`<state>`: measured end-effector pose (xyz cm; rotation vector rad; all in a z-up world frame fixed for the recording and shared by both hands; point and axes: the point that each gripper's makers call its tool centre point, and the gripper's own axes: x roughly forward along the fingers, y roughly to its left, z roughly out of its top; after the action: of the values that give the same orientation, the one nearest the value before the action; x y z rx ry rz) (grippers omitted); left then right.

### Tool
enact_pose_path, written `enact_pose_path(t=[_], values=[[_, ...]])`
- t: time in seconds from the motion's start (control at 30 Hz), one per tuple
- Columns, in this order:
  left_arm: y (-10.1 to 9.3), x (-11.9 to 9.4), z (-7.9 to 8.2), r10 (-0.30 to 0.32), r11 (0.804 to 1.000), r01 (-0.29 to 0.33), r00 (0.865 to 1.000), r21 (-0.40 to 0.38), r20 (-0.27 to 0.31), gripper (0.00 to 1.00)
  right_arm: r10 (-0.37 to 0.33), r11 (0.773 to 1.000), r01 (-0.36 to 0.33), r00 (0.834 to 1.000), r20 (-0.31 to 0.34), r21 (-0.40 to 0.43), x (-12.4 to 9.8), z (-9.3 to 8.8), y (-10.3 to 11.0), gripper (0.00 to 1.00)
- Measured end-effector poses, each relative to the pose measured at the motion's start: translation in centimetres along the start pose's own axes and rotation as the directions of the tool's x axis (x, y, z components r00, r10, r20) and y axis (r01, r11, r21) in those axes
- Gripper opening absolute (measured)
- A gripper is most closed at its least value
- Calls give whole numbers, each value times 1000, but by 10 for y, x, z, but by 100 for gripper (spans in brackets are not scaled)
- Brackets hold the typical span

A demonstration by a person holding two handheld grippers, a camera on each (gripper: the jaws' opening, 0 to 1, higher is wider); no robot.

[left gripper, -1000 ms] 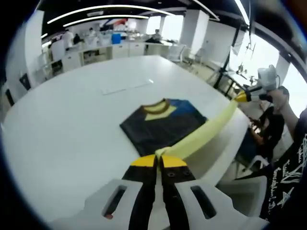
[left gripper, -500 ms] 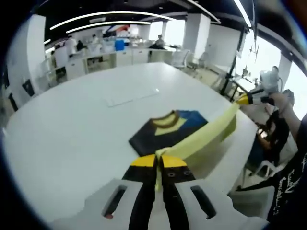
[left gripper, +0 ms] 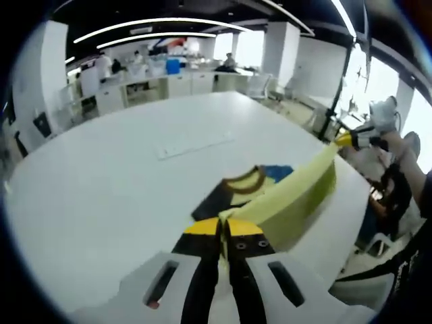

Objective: Fold the garment on the visible template until the final outline fits inside the template.

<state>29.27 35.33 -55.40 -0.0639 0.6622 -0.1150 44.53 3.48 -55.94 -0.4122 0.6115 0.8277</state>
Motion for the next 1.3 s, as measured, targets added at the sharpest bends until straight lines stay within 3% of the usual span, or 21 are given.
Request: enact_pose_path(t=[0.27, 0.6, 0.8, 1.03, 1.17, 1.3], values=[[13, 22, 19, 37, 998, -35, 999, -51, 37, 0, -28, 999, 28, 1000, 10, 15, 26, 9, -16, 0], [32, 49, 24, 73, 992, -68, 996, -107, 47, 0, -45, 999, 45, 999, 21, 30, 55, 18, -25, 0], [43, 73, 18, 86, 985, -77, 995, -151, 50, 0, -68, 997, 68, 998, -4, 29, 78, 13, -29, 0], [56, 98, -3, 109, 969, -102, 994, -224, 19, 0, -80, 996, 81, 996, -42, 24, 113, 1, -32, 0], [66, 113, -15, 122, 966, -119, 993, -228, -2, 0, -74, 997, 76, 996, -59, 27, 129, -5, -29, 0], [74, 127, -22, 120, 960, -114, 993, -255, 8, 0, -75, 996, 78, 994, -76, 35, 142, -12, -31, 0]])
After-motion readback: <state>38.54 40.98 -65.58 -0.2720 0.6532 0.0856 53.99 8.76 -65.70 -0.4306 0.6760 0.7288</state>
